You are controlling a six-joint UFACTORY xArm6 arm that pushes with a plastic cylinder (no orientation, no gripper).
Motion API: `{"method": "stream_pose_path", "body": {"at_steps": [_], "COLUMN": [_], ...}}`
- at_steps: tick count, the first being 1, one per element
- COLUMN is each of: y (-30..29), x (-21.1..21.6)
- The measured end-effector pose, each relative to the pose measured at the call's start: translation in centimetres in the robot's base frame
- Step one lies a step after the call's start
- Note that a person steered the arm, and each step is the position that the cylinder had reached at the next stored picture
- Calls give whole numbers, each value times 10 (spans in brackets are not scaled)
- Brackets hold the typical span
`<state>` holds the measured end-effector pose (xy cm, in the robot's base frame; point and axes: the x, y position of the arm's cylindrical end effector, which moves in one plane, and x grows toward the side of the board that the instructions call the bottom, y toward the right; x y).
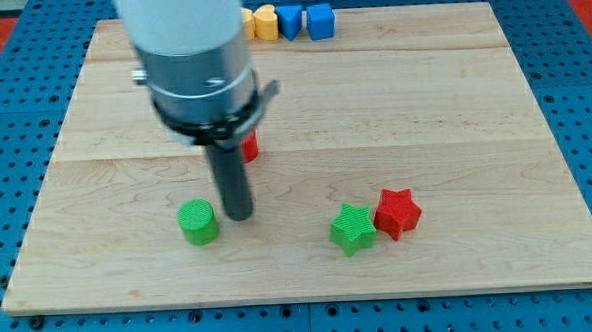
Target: Move the green star horizontally to the green circle
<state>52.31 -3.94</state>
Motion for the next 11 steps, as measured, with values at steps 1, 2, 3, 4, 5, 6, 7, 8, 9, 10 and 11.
{"method": "stream_pose_path", "body": {"at_steps": [1,2,3,4,5,6,7,8,9,10,11], "y": [101,197,276,264,207,186,144,75,48,37,34], "x": [-45,-71,-9,67,74,51,54,51,44,49,91]}}
